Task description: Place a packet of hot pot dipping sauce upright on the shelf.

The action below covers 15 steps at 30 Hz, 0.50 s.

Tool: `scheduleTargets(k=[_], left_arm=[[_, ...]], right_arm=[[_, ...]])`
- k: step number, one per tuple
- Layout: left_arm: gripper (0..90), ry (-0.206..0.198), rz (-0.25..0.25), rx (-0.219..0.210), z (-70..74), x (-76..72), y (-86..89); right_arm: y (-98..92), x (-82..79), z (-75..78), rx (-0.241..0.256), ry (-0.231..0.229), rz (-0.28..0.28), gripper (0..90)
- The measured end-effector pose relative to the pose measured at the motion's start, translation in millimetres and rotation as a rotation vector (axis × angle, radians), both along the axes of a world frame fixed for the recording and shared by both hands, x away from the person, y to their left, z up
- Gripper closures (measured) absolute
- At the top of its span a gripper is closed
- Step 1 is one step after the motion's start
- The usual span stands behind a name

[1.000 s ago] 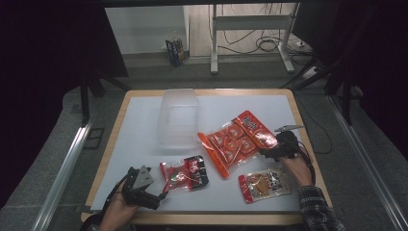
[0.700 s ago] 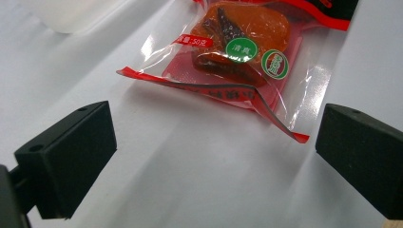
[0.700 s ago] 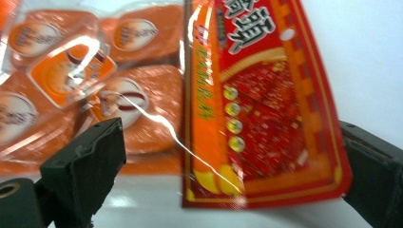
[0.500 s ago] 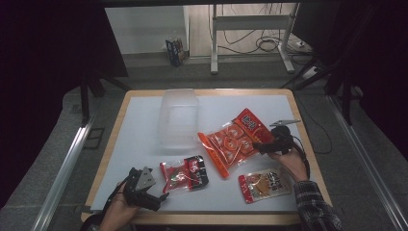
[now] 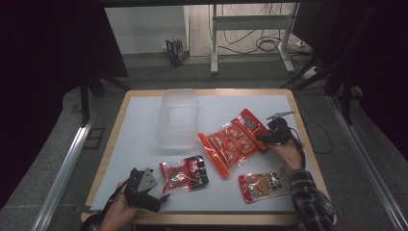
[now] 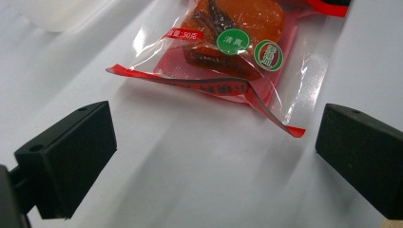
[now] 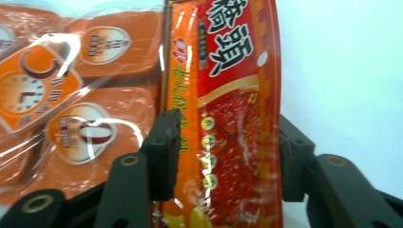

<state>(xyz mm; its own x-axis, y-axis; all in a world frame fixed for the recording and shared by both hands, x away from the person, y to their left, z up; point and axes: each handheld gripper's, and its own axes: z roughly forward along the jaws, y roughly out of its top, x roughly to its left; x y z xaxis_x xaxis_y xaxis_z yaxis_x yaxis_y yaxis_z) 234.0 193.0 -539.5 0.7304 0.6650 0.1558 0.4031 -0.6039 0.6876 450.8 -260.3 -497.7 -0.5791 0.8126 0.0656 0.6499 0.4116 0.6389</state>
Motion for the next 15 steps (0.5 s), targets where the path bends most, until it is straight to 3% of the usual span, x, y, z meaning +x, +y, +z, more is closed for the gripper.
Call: scheduleTargets(k=[2, 4, 6, 8, 12, 15], left_arm=[[0.0, 0.000, 0.001, -0.001, 0.0, 0.0, 0.1], [0.0, 0.001, 0.001, 0.000, -0.1, 0.2, 0.0], [0.0, 0.001, 0.001, 0.000, -0.2, 0.2, -0.1], [0.0, 0.000, 0.001, 0.001, -0.1, 0.2, -0.1], [0.0, -0.005, 0.003, -0.001, 0.6, -0.1, 0.2], [0.0, -0.005, 0.001, 0.002, 0.9, 0.2, 1.0]], right_arm=[[-3.1, 4.6, -1.0, 0.023, 0.013, 0.007, 56.8], [-8.1, 7.8, 1.0, 0.102, 0.041, 0.034, 62.2], [-6.6, 7.6, 2.0, 0.137, 0.058, 0.062, 63.5], [-0.6, 7.2, 1.8, 0.117, 0.055, 0.097, 62.9], [13.2, 11.7, 0.0, 0.031, 0.040, 0.105, 62.7], [15.9, 15.5, -2.1, 0.019, 0.045, 0.100, 63.5]])
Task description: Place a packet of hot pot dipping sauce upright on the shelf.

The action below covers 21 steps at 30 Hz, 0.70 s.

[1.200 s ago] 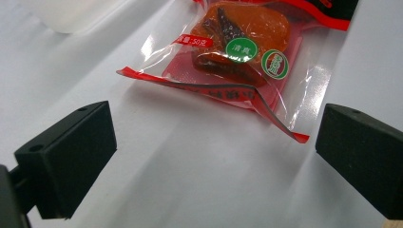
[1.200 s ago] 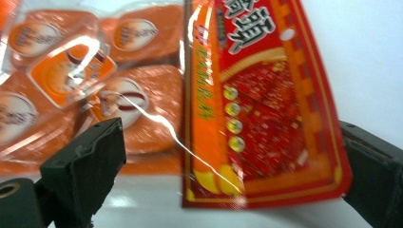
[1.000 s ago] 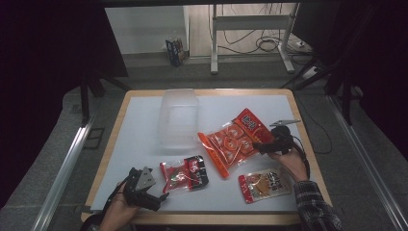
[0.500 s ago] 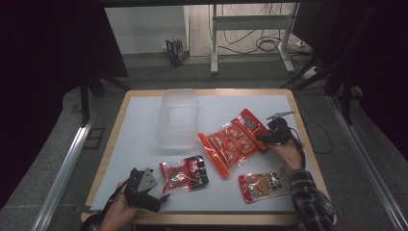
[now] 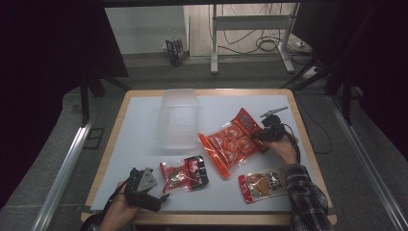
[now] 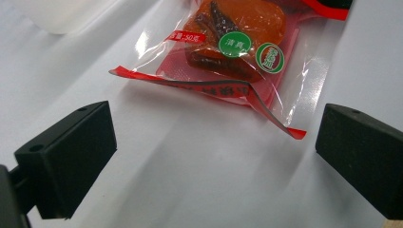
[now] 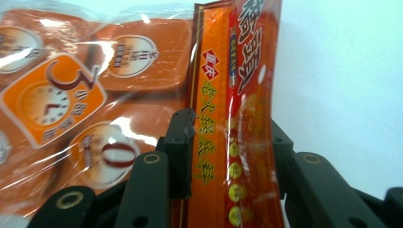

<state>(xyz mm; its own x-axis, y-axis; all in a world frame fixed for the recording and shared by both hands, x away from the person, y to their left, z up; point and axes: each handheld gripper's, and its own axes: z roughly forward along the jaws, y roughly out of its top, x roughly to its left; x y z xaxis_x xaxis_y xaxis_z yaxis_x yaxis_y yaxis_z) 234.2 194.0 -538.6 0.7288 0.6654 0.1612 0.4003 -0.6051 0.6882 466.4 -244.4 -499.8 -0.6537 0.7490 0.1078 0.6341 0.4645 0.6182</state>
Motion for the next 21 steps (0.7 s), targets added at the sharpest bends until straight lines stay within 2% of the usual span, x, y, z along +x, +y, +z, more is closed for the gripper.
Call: scheduleTargets(k=[6, 9, 10, 11, 12, 14, 15, 17, 19, 21], left_arm=[[0.0, 0.001, 0.000, -0.005, -0.5, -0.4, -0.6], [0.0, 0.002, -0.001, -0.004, -0.5, -0.4, -0.7], [0.0, 0.003, -0.001, -0.003, -0.5, -0.4, -0.8], [0.0, 0.003, -0.001, -0.003, -0.5, -0.4, -0.8], [0.0, 0.002, -0.001, -0.002, -0.5, -0.5, -0.9], [0.0, 0.003, -0.001, -0.002, -0.5, -0.4, -0.8], [0.0, 0.003, 0.000, -0.001, -0.6, -0.4, -0.9], [0.0, 0.003, -0.001, -0.001, -0.6, -0.5, -0.9], [0.0, 0.003, -0.003, -0.002, -0.5, -0.5, -0.8], [0.0, 0.003, -0.003, -0.002, -0.5, -0.6, -0.8]], right_arm=[[1.8, 8.4, -7.8, 0.028, 0.022, -0.028, 69.8], [-0.1, 10.7, -10.8, 0.040, 0.062, -0.085, 80.3], [0.2, 10.8, -11.0, 0.039, 0.062, -0.082, 86.4], [0.2, 10.8, -11.0, 0.039, 0.062, -0.082, 86.4], [3.2, 9.4, -9.4, 0.004, 0.046, -0.077, 88.3], [4.4, 8.9, -8.4, -0.007, 0.042, -0.076, 88.5], [7.9, 6.9, -4.6, -0.045, 0.022, -0.070, 88.8], [9.7, 4.5, -1.2, -0.065, 0.003, -0.066, 88.8], [8.8, 1.9, 5.5, -0.065, -0.014, -0.071, 88.8], [6.8, -0.4, 16.5, -0.040, -0.028, -0.074, 88.8]])
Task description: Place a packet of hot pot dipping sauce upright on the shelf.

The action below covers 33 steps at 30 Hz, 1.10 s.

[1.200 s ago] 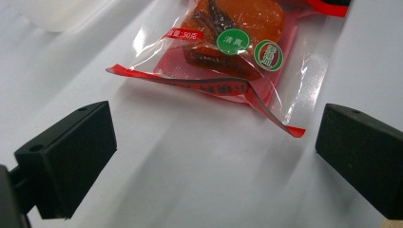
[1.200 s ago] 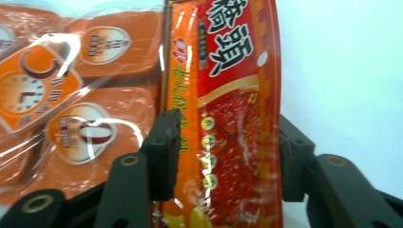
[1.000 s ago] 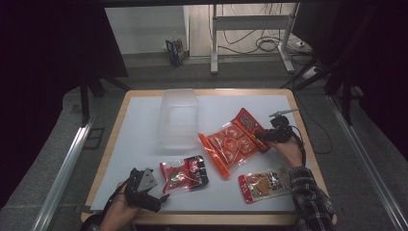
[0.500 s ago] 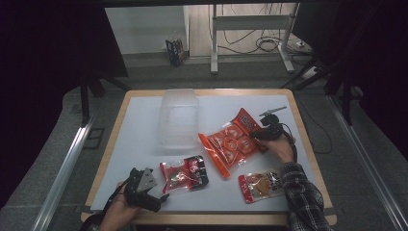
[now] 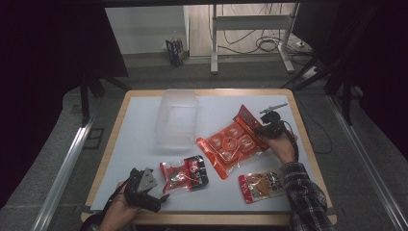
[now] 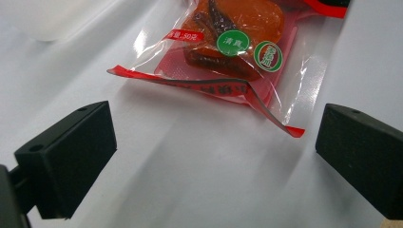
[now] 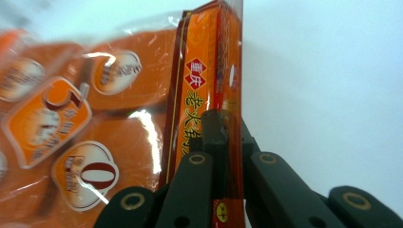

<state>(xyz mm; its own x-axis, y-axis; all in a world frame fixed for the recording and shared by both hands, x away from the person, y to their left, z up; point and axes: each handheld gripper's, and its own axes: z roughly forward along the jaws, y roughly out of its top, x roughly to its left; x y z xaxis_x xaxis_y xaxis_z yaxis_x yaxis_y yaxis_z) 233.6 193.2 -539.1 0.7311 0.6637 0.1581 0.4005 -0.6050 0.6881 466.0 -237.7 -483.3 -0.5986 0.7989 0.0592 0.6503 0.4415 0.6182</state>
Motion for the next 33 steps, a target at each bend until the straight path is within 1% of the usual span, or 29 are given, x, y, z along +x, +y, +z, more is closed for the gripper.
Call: scheduleTargets(k=[1, 2, 3, 4, 5, 6, 7, 9, 10, 12, 13, 14, 15, 16, 17, 18, 19, 21, 22, 23, 24, 26, 31, 32, 33], left_arm=[[0.0, 0.000, 0.000, 0.000, 0.0, 0.0, -0.1], [0.0, -0.001, 0.000, -0.001, 0.0, 0.0, -0.2], [0.0, -0.001, -0.004, 0.007, 0.3, 0.0, 0.0], [0.0, -0.001, -0.004, 0.007, 0.3, 0.0, 0.0], [0.0, -0.002, -0.004, 0.009, 0.5, -0.2, -0.1], [0.0, -0.002, -0.004, 0.009, 0.5, -0.2, -0.1], [0.0, -0.002, -0.005, 0.008, 0.6, -0.2, -0.1], [0.0, -0.003, -0.006, 0.010, 0.7, -0.5, -0.2], [0.0, -0.003, -0.006, 0.009, 0.7, -0.5, -0.2], [0.0, -0.004, -0.004, 0.004, 0.4, -0.7, -0.6], [0.0, -0.004, -0.004, 0.004, 0.5, -0.7, -0.6], [0.0, -0.004, -0.005, 0.003, 0.5, -0.7, -0.7], [0.0, -0.005, -0.005, 0.005, 0.6, -0.8, -0.7], [0.0, -0.005, -0.004, 0.005, 0.6, -0.8, -0.7], [0.0, -0.005, -0.004, 0.005, 0.6, -0.8, -0.7], [0.0, -0.006, -0.004, 0.004, 0.7, -0.8, -0.8], [0.0, -0.007, -0.003, 0.004, 0.8, -0.9, -0.7], [0.0, -0.007, -0.003, 0.003, 0.8, -0.8, -0.6], [0.0, -0.007, -0.003, 0.003, 0.8, -0.8, -0.6], [0.0, -0.008, -0.003, 0.004, 0.8, -0.8, -0.5], [0.0, -0.006, -0.003, 0.003, 0.7, -0.8, -0.6], [0.0, -0.006, -0.004, 0.007, 0.8, -0.9, -0.6], [0.0, -0.006, -0.005, 0.007, 0.6, -0.7, -0.7], [0.0, -0.006, -0.005, 0.007, 0.6, -0.7, -0.7], [0.0, -0.007, -0.006, 0.008, 0.7, -0.8, -0.9]], right_arm=[[0.2, -1.2, 5.8, 0.000, -0.007, 0.003, 88.8], [0.2, -1.2, 5.8, 0.000, -0.007, 0.003, 88.8], [1.7, -3.7, 17.0, 0.002, -0.025, 0.015, 88.7], [1.7, -3.7, 17.0, 0.002, -0.025, 0.015, 88.7], [5.9, -7.5, 28.8, -0.001, -0.046, 0.022, 88.8], [7.4, -8.7, 32.5, -0.005, -0.057, 0.029, 88.7], [7.4, -8.7, 32.5, -0.005, -0.057, 0.029, 88.7], [10.9, -12.6, 43.5, 0.002, -0.077, 0.041, 88.7], [13.2, -16.5, 52.6, 0.007, -0.098, 0.063, 88.7], [15.5, -19.8, 60.1, 0.014, -0.112, 0.077, 88.6], [15.5, -19.8, 60.1, 0.014, -0.112, 0.077, 88.6], [18.1, -23.1, 67.9, 0.024, -0.127, 0.094, 88.7], [19.6, -24.6, 71.7, 0.028, -0.132, 0.101, 88.7], [20.9, -26.1, 75.5, 0.036, -0.133, 0.107, 88.7], [20.9, -26.1, 75.5, 0.036, -0.133, 0.107, 88.7], [22.2, -27.6, 79.2, 0.044, -0.134, 0.114, 88.7], [25.8, -30.9, 87.3, 0.061, -0.139, 0.130, 88.7], [29.0, -33.8, 93.6, 0.070, -0.147, 0.142, 88.7], [29.0, -33.8, 93.6, 0.070, -0.147, 0.142, 88.7], [31.1, -35.9, 97.3, 0.072, -0.156, 0.147, 88.7], [36.5, -40.9, 105.7, 0.071, -0.186, 0.160, 88.8], [40.4, -44.5, 112.4, 0.070, -0.204, 0.168, 88.8], [51.3, -54.0, 130.8, 0.087, -0.238, 0.195, 88.8], [51.3, -54.0, 130.8, 0.087, -0.238, 0.195, 88.8], [56.8, -58.2, 138.2, 0.091, -0.248, 0.209, 88.8]])
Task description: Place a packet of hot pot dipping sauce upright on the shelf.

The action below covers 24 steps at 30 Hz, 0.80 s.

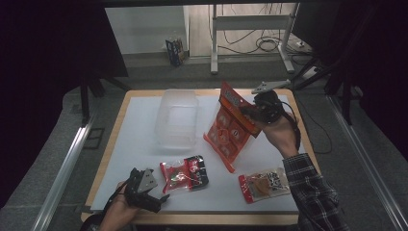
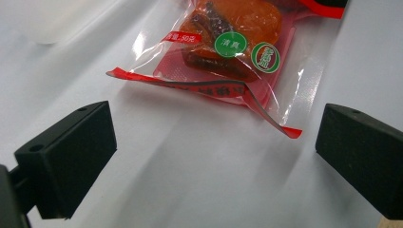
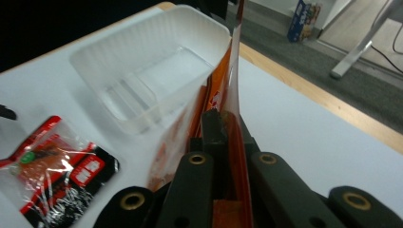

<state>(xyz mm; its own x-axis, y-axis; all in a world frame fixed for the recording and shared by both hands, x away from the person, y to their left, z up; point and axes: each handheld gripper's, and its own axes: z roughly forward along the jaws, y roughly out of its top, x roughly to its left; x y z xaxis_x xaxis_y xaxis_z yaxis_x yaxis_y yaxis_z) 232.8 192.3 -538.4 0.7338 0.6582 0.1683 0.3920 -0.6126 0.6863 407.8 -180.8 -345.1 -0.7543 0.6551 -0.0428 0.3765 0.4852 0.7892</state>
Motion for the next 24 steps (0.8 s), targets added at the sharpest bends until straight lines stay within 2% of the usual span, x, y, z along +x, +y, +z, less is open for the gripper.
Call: scheduleTargets(k=[6, 8, 11, 12, 16, 24], left_arm=[[0.0, -0.004, 0.004, -0.001, 0.8, 0.5, 1.3], [0.0, -0.004, 0.010, -0.014, 1.0, 0.4, 1.5], [0.0, -0.004, 0.012, -0.021, 2.5, 0.6, 3.1], [0.0, -0.003, 0.017, -0.037, 2.5, 0.5, 3.2], [0.0, 0.001, 0.025, -0.053, 4.1, 1.1, 5.1], [0.0, 0.006, 0.030, -0.123, 8.0, 1.1, 9.6]], right_arm=[[11.1, -6.0, 13.2, 0.014, -0.020, 0.035, 88.9], [18.1, -7.5, 17.6, -0.003, -0.046, 0.053, 88.8], [22.3, -5.1, 20.4, -0.017, -0.057, 0.039, 88.9], [22.4, -3.5, 21.2, -0.007, -0.052, 0.037, 88.9], [22.1, 3.3, 26.6, 0.029, -0.046, 0.026, 88.9], [30.7, 13.2, 36.9, 0.064, -0.032, 0.028, 88.9]])
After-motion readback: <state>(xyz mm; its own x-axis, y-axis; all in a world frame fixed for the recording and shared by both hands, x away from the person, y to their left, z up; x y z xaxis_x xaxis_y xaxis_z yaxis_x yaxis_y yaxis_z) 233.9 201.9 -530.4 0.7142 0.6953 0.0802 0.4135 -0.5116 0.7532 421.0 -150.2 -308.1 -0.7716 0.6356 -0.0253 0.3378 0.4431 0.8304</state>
